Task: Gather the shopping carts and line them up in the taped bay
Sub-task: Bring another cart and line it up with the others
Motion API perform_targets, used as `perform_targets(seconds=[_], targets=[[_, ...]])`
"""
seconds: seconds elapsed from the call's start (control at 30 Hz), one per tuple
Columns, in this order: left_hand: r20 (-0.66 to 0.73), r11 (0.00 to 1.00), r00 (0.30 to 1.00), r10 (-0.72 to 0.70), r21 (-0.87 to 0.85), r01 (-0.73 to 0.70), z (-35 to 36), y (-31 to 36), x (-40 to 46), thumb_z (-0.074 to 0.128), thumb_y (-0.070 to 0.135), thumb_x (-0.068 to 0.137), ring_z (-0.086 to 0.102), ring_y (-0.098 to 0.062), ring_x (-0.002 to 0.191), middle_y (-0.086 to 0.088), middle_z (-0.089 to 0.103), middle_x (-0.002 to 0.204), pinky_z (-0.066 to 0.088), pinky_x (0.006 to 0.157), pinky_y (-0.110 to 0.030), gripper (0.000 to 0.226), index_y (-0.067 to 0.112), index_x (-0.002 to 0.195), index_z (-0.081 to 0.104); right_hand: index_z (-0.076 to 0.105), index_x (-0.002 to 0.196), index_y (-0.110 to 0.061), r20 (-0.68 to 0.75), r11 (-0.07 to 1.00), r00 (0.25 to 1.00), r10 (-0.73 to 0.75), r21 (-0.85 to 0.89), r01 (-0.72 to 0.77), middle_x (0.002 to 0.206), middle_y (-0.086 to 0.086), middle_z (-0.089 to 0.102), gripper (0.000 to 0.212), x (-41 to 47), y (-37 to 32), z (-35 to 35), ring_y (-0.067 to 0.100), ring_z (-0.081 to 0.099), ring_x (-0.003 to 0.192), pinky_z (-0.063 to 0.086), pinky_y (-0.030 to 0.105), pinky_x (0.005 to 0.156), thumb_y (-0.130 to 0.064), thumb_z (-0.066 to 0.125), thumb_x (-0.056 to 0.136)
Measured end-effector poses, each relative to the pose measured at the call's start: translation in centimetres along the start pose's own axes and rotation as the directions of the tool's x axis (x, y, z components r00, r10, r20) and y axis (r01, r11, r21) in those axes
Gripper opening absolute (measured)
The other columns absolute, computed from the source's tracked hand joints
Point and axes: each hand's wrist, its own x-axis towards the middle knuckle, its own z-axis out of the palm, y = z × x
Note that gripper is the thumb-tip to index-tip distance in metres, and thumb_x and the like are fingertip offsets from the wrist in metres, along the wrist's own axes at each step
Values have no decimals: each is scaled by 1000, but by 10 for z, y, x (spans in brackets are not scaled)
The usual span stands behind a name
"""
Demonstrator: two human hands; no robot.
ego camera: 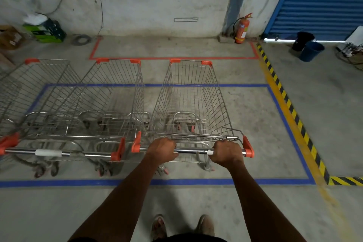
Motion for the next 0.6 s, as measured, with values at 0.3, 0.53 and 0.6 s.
perform_targets(seconds=[0.3, 0.53, 0.6], targets=[[-11, 1000, 1000, 1, 4, -1, 4, 0, -9, 56, 50, 90, 66, -23, 86, -6, 71, 96, 50, 76, -33, 37, 19, 104, 71, 59, 75, -26, 11, 1000, 1000, -2, 11, 2, 65, -9, 57, 27, -7, -3, 0, 11, 53, 58, 37, 26, 58, -51, 56, 85], [-22, 1000, 1000, 3, -4, -3, 8, -2, -11, 56, 51, 90, 64, -21, 82, -4, 69, 92, 53, 75, -33, 37, 20, 104, 71, 59, 75, -26, 22, 1000, 1000, 0, 28, 0, 65, -9, 58, 28, -9, -5, 2, 11, 56, 59, 40, 26, 59, -52, 56, 84], [-17, 1000, 1000, 9, 1, -9, 7, -2, -11, 57, 51, 91, 64, -22, 83, -4, 69, 93, 53, 77, -33, 37, 20, 105, 70, 59, 75, -26, 21, 1000, 1000, -1, 28, 0, 66, -9, 58, 28, -11, -5, 3, 11, 56, 59, 40, 26, 59, -52, 56, 84]])
